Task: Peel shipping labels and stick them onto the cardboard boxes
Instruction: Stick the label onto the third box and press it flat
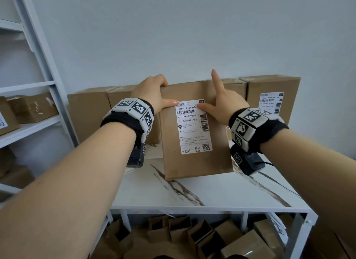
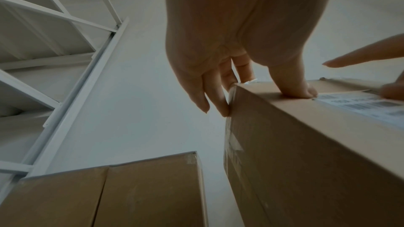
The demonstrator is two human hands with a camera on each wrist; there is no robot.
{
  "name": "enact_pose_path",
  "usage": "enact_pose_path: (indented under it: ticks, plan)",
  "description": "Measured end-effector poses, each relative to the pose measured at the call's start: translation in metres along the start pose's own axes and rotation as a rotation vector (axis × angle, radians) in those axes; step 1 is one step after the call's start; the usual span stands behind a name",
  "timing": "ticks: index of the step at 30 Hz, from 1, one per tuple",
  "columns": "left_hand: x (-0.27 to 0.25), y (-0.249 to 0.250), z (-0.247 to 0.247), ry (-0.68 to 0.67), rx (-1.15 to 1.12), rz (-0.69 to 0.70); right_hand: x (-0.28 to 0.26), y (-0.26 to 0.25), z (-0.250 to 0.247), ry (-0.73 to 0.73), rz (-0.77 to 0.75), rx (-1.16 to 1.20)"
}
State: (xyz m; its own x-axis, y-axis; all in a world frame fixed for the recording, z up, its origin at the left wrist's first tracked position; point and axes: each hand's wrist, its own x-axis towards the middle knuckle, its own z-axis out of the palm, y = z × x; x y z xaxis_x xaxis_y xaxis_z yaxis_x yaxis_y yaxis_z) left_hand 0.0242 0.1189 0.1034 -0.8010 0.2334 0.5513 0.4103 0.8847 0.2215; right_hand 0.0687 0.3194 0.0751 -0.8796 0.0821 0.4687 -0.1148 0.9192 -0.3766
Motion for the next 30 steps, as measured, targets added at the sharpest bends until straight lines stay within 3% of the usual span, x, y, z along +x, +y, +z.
enact_pose_path:
  ticks: [8,12,16,20,27,30]
  plan:
    - [-0.005,0.002,-0.001,-0.001,0.025,-0.004,0.010,-0.002,-0.002,-0.057,0.028,-0.003]
    - [-0.014,0.015,0.000,-0.061,0.165,-0.050,0.005,-0.003,-0.012,-0.156,0.001,0.009]
    - [-0.021,0.022,0.002,-0.086,0.260,-0.066,0.004,-0.010,-0.009,-0.124,0.050,0.020]
    - [-0.018,0.019,-0.001,-0.051,0.172,-0.065,0.008,-0.013,-0.008,-0.048,0.076,0.031]
    - [-0.010,0.009,-0.003,0.034,-0.030,-0.053,0.014,-0.007,-0.010,-0.029,0.079,0.081]
    - [-0.013,0.010,-0.001,0.042,-0.016,-0.052,0.013,-0.006,-0.009,-0.029,0.073,0.086]
